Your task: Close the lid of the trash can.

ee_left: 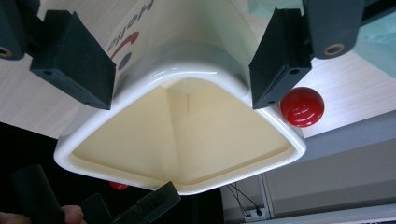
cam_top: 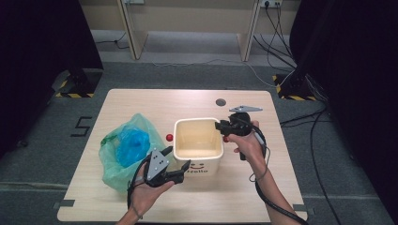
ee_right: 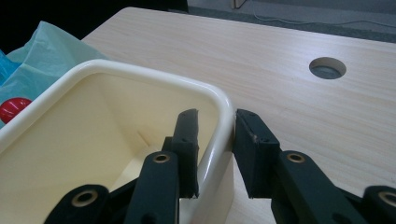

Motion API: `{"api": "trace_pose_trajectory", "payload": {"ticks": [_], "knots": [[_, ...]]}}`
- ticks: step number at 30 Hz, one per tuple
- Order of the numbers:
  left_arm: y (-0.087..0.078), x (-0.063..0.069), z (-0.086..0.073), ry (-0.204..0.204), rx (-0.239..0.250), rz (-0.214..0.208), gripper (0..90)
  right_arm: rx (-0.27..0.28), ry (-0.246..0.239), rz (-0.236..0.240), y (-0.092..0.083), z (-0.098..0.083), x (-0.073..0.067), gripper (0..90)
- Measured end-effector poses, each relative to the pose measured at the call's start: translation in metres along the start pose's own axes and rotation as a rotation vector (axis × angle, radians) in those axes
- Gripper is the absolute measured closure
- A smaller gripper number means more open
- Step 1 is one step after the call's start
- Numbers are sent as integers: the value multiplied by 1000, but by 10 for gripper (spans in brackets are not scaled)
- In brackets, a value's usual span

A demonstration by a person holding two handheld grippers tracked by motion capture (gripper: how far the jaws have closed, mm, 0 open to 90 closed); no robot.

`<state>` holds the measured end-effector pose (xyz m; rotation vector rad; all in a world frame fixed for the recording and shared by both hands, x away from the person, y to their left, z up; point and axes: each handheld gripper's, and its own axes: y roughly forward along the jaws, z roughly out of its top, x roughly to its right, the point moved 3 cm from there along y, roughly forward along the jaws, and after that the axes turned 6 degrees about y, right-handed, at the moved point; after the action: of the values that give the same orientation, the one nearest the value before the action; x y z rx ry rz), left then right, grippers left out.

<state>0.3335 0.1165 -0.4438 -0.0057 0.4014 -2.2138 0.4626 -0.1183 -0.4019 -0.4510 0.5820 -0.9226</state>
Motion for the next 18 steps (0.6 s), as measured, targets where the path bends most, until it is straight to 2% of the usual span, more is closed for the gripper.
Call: {"api": "trace_pose_trajectory", "payload": {"ticks": [11, 18], "knots": [[0, 0, -1, -8, -2, -4, 225, 2, -15, 2, 3, -4, 1, 694], [1, 0, -1, -8, 3, -4, 225, 9, -6, 11, 4, -6, 3, 683]]}}
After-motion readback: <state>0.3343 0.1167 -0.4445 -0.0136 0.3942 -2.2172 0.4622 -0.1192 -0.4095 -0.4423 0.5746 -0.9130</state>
